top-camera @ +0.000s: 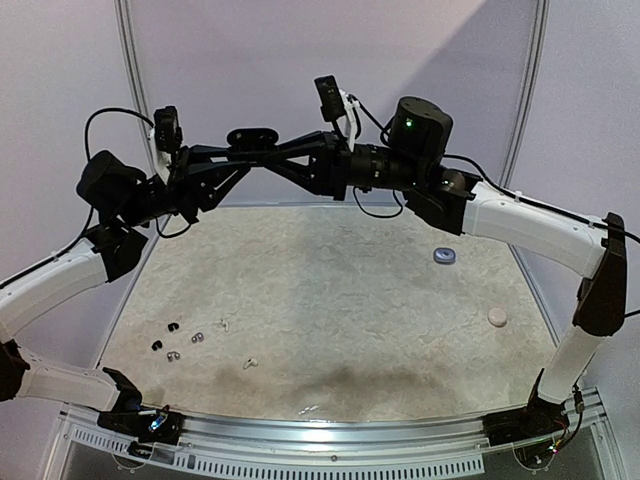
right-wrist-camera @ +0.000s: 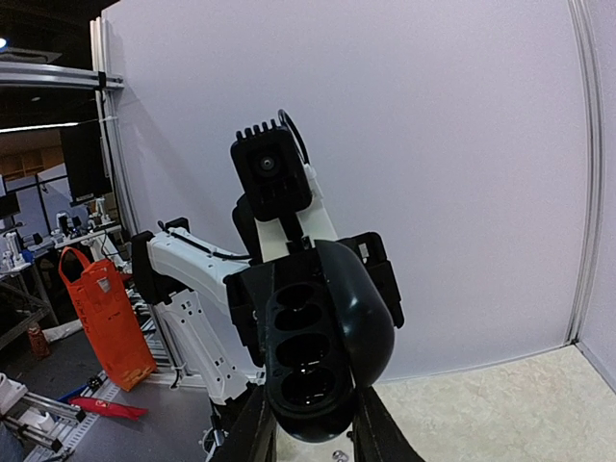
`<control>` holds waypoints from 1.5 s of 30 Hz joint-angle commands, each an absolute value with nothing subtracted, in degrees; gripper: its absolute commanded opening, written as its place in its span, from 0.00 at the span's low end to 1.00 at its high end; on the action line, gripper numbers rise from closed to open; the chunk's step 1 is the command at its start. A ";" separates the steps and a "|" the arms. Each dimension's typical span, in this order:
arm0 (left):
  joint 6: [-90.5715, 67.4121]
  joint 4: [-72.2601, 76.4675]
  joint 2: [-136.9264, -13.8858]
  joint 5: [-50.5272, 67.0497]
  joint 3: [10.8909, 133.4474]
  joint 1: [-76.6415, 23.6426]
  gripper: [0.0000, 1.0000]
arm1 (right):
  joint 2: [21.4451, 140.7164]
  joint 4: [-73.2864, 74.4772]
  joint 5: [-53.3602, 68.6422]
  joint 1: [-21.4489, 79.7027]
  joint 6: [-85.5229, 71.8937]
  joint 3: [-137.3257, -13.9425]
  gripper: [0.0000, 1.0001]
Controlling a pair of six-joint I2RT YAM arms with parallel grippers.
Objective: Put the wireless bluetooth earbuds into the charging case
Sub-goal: Pass from the left arm to the right, then pick up the right earbud from the center of the board.
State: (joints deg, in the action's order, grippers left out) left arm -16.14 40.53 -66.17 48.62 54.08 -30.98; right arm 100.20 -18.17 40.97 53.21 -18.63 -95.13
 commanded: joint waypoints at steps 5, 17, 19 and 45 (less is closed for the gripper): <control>-15.82 41.35 -67.44 48.14 55.81 -32.34 0.00 | 102.33 -17.04 43.48 53.51 -18.04 -98.05 0.15; -15.01 39.86 -67.49 45.57 54.49 -32.43 0.10 | 101.66 -18.53 43.26 53.45 -17.35 -96.57 0.00; -14.19 39.29 -67.21 44.80 54.01 -32.43 0.40 | 100.98 -18.59 41.76 53.51 -17.02 -95.64 0.00; 49.05 -56.10 -70.52 27.90 64.59 -15.71 0.91 | 85.39 -11.78 16.59 50.15 -6.43 -76.00 0.00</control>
